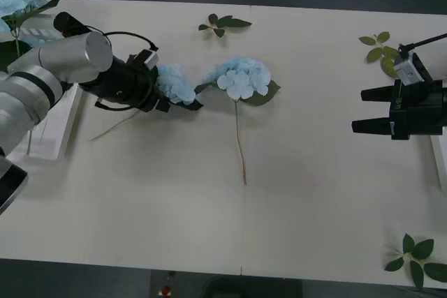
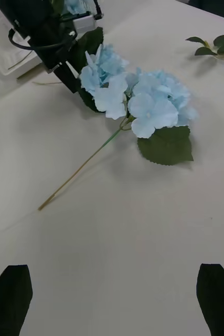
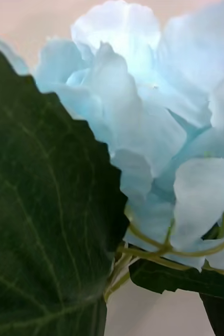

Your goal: Put the red flowers into the right box and the blue flowers into the left box

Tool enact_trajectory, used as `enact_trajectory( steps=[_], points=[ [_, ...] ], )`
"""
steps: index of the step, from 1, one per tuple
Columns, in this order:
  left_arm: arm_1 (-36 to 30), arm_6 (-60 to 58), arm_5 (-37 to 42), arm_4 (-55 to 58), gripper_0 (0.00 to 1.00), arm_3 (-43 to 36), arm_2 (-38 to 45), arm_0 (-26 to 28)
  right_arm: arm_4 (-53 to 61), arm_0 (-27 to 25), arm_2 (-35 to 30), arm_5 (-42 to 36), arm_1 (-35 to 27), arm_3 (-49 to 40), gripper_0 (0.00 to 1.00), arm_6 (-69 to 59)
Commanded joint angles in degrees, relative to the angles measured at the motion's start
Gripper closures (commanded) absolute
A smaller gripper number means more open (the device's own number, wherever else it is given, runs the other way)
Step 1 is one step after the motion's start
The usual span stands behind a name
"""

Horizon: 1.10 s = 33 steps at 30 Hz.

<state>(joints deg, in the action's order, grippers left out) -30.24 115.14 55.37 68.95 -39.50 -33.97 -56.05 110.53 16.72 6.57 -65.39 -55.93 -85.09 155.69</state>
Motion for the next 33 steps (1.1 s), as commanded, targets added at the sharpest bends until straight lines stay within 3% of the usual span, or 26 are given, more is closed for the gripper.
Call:
enact_trajectory(
  steps=[1,5,6,7,8,9,19,33],
  points=[
    [0.8,1.3,-2.8,1.8,0.0,-1.0,-4.0,-0.5,0.2,0.4,-0.2,0.0,0.1,-0.9,0.09,-0.7],
    [1.6,1.5,-3.0,1.9,0.0,-1.1,-4.2,-0.6,0.8,0.7,0.4,-0.6,0.3,-0.7,0.09,-0.7],
    [1.7,1.6,-3.0,1.8,0.18,-1.0,-4.2,-0.7,1.3,0.8,0.5,-1.1,0.1,-0.8,0.09,-0.7],
    [1.7,1.8,-3.0,1.5,0.74,-1.1,-4.2,-0.7,1.6,1.3,0.4,-1.7,-0.1,-0.7,0.09,-0.7],
    [1.7,1.9,-3.1,1.5,0.92,-1.2,-4.2,-0.7,1.7,1.5,0.3,-2.0,-0.3,-0.8,0.09,-0.7],
    [1.7,2.1,-3.3,1.3,0.99,-1.3,-4.3,-0.7,2.0,1.8,-0.1,-3.0,-0.7,-0.8,0.09,-0.7],
    [1.7,2.6,-4.0,0.0,1.0,-1.3,-4.2,-0.6,2.7,2.4,-2.3,-6.9,-0.9,0.2,0.09,-0.7],
    [0.1,3.3,-3.4,0.8,1.0,-1.5,-3.9,-1.3,2.8,2.4,-2.0,-5.8,-0.9,1.5,0.09,-0.7]
  ],
)
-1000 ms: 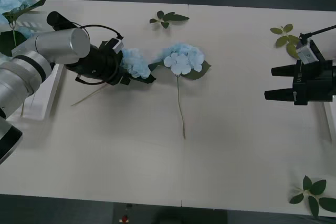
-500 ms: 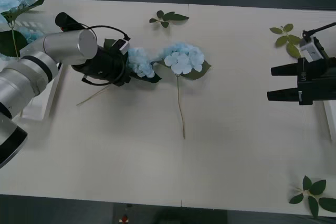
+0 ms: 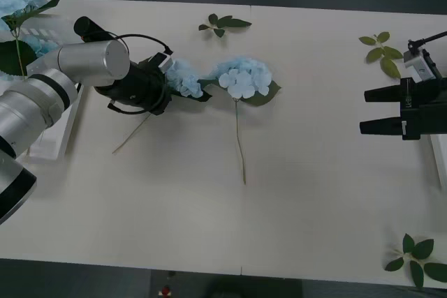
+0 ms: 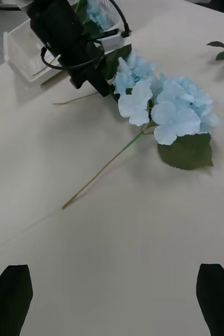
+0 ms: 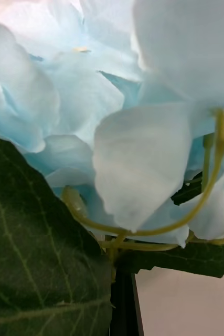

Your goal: Put the red flowers into the right box and the blue flowers into the left box

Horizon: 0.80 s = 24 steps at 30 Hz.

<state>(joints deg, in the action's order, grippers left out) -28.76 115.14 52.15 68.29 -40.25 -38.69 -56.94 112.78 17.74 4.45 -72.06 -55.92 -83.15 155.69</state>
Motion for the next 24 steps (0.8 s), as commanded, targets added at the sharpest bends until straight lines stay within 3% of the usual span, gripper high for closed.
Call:
enact_trajectory(
  steps=[1,13,20,24],
  points=[
    [-1.7,3.4,0.2,1.8,1.0,-0.9,0.9,-0.6,0.6,1.4,0.0,1.1,-0.9,-0.4,0.09,-0.7],
    [-11.5,5.1,20.5,1.3,1.0,-10.0,12.9,-2.8,1.1,2.4,1.0,3.9,-1.9,-3.5,0.09,-0.7],
    [-19.5,4.8,28.3,1.3,1.0,-18.0,19.3,-2.8,13.2,2.6,12.7,14.1,-10.0,-6.9,0.09,-0.7],
    [-23.5,4.5,32.1,1.3,1.0,-21.5,23.8,-2.7,15.3,2.6,14.1,15.5,-12.6,-8.3,0.09,-0.7]
  ],
)
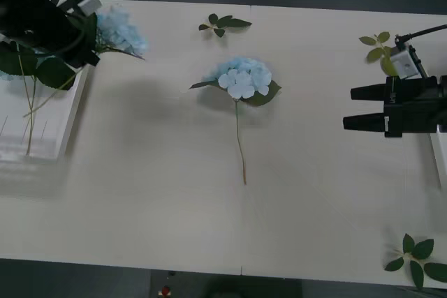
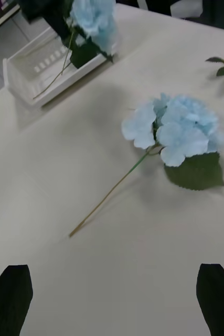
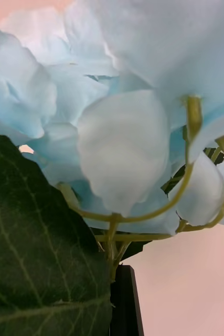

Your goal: Put the red flowers into the right box and the blue flowers into the left box

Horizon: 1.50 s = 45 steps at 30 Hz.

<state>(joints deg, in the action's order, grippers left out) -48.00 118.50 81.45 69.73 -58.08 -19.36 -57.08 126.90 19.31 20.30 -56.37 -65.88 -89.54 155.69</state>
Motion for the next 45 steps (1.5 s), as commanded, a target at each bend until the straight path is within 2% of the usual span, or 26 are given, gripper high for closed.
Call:
enact_trajectory(
  steps=[1,9,14,23,32,36,42,45],
  points=[
    [-5.3,1.1,3.6,0.0,1.0,-4.3,5.8,-2.7,1.8,1.0,-1.8,-0.5,-3.0,-1.9,0.09,-0.7],
    [-10.4,1.1,9.8,-0.4,1.0,-5.7,16.0,-2.6,2.8,1.0,-1.8,-1.5,-3.4,-1.3,0.09,-0.7],
    [-13.5,0.8,10.8,-2.5,1.0,-5.6,19.1,-2.0,2.7,1.0,-1.8,-1.5,-2.8,-0.7,0.09,-0.7],
    [-16.2,0.6,12.0,-11.5,1.0,-5.6,27.9,4.2,2.4,1.0,-1.8,-2.3,-2.5,0.2,0.09,-0.7],
    [-17.3,0.8,16.8,-20.1,1.0,-5.6,33.7,6.7,2.4,1.0,-1.8,-2.3,-2.5,0.2,0.09,-0.7],
    [-17.3,0.8,13.8,-20.5,1.0,-5.6,34.1,9.2,2.4,1.0,-1.8,-2.3,-2.5,0.2,0.09,-0.7],
    [-17.1,0.5,1.5,-16.6,1.0,-5.6,30.1,14.3,2.4,1.0,-1.8,-2.3,-2.5,0.2,0.09,-0.7],
    [-16.8,0.0,-1.7,-15.3,1.0,-5.6,28.9,15.4,2.4,1.0,-1.8,-2.3,-2.5,0.2,0.09,-0.7]
  ],
)
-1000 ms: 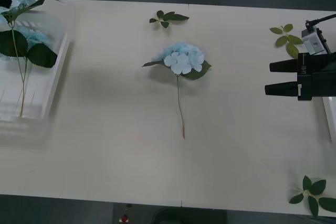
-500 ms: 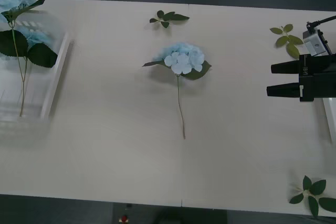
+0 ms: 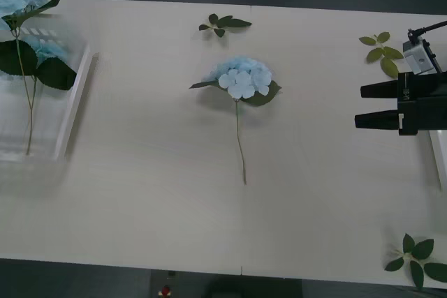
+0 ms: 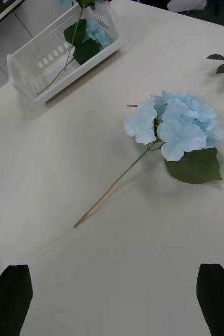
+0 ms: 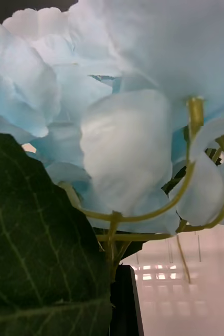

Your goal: Put the red flowers into the right box and the blue flowers into the left box

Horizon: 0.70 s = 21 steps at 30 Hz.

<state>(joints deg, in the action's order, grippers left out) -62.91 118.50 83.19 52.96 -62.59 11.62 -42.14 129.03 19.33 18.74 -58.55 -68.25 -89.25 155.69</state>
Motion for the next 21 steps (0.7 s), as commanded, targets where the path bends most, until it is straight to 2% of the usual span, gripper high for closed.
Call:
enact_trajectory(
  steps=[1,9,17,21],
  points=[
    [-1.8,-0.2,-4.4,1.8,1.0,-1.0,-2.0,0.9,0.3,1.0,-0.2,-0.2,-0.1,-0.1,0.09,-0.7],
    [2.2,-0.8,-13.1,2.4,1.0,-1.1,-2.7,3.5,0.3,1.0,-0.2,-0.2,-0.1,-0.1,0.09,-0.7],
    [3.8,-6.3,-29.2,5.1,1.0,-1.0,-12.6,6.5,0.3,1.0,-0.2,-0.2,-0.1,-0.1,0.09,-0.7],
    [3.8,-7.3,-29.7,5.0,1.0,-1.0,-13.0,6.5,0.3,1.0,-0.2,-0.2,-0.1,-0.1,0.09,-0.7]
  ],
)
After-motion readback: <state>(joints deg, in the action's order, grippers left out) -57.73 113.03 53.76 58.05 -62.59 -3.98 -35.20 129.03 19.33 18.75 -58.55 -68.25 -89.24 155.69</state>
